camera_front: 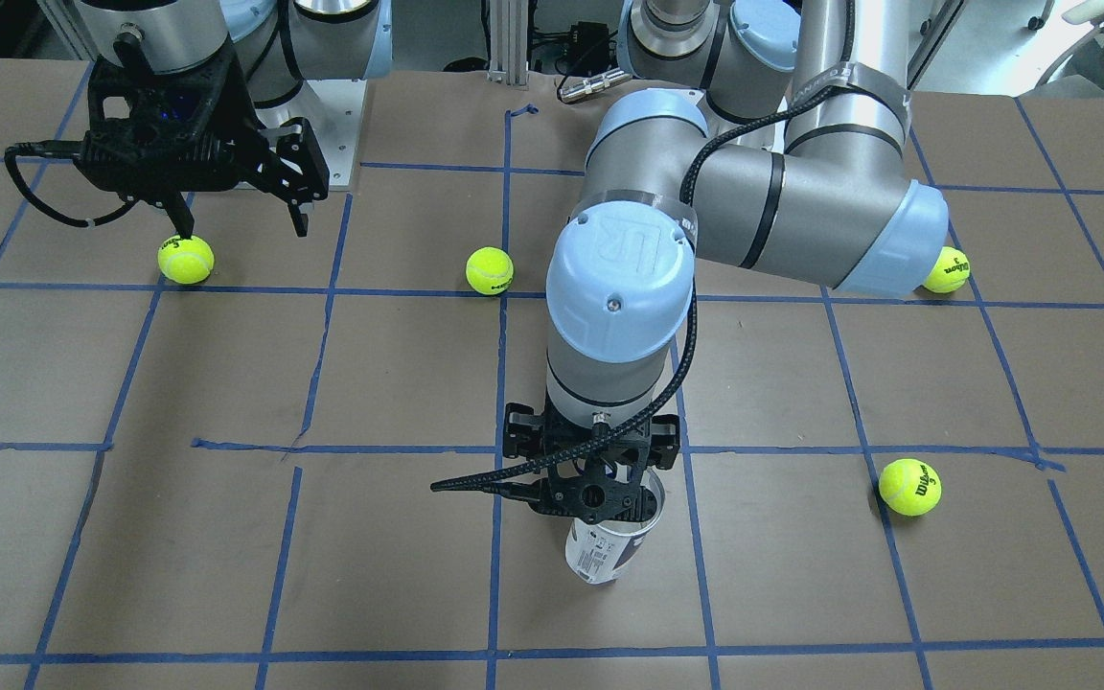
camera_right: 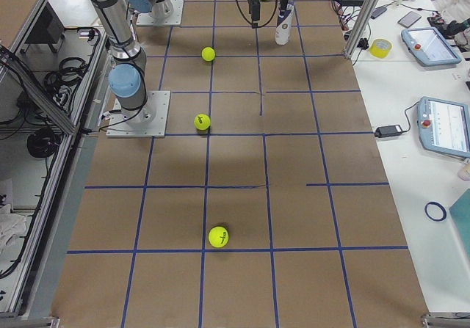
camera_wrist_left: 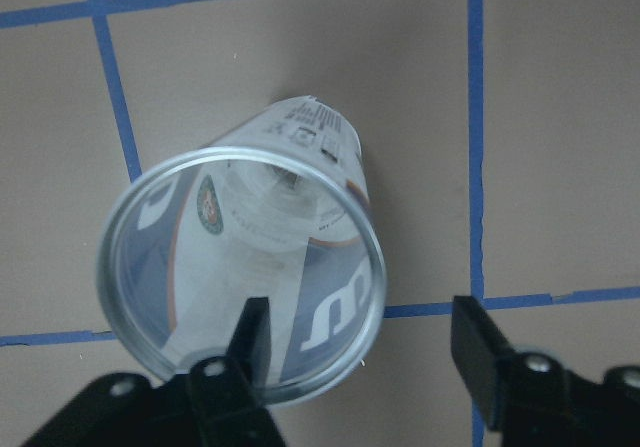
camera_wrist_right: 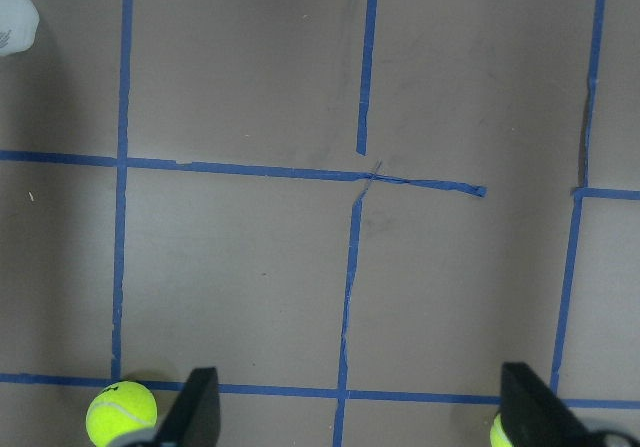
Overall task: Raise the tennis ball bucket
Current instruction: 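Set the can upright on the table and open the left gripper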
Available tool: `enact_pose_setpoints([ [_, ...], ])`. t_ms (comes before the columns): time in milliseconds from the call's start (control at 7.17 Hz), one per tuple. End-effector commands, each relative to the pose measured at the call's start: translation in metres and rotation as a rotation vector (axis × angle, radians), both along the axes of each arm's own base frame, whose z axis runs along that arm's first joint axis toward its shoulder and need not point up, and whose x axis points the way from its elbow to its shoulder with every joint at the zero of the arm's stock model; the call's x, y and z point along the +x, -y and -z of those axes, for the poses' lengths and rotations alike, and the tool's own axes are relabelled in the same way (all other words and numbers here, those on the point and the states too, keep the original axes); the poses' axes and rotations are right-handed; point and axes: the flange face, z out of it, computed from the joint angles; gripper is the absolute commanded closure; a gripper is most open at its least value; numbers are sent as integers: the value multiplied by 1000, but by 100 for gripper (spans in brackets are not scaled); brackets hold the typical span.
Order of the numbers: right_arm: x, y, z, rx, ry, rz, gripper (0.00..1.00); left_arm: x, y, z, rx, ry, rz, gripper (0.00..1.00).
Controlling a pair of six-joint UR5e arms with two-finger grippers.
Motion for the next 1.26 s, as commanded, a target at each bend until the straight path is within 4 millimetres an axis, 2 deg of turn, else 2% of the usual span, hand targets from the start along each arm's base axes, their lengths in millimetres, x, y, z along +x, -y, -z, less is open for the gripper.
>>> enact_pose_setpoints([
  [0,0,-1,0,1,0,0,0,1,-20,-58,-96,-28,4,0],
  [140,0,-1,-1,0,0,0,0,7,-47,-91,-112,-36,21,0],
  [279,1,-2,-2,-2,0,-2,0,16,-83,-122,-125,-43,21,0],
  [419,0,-2,-2,-2,0,0,0,26,-115,-122,-110,-29,19,0],
  [698,0,-2,-2,-2,-1,0,0,51,-182,-108,-67,-25,4,0],
  [837,0,-2,-1,0,-1,0,0,79,-196,-108,-70,-23,7,0],
  [977,0,-3,1,3,0,0,0,121,-190,-121,-89,-18,77,0],
  [1116,0,-6,2,4,0,0,0,148,-181,-125,-98,-28,56,0],
])
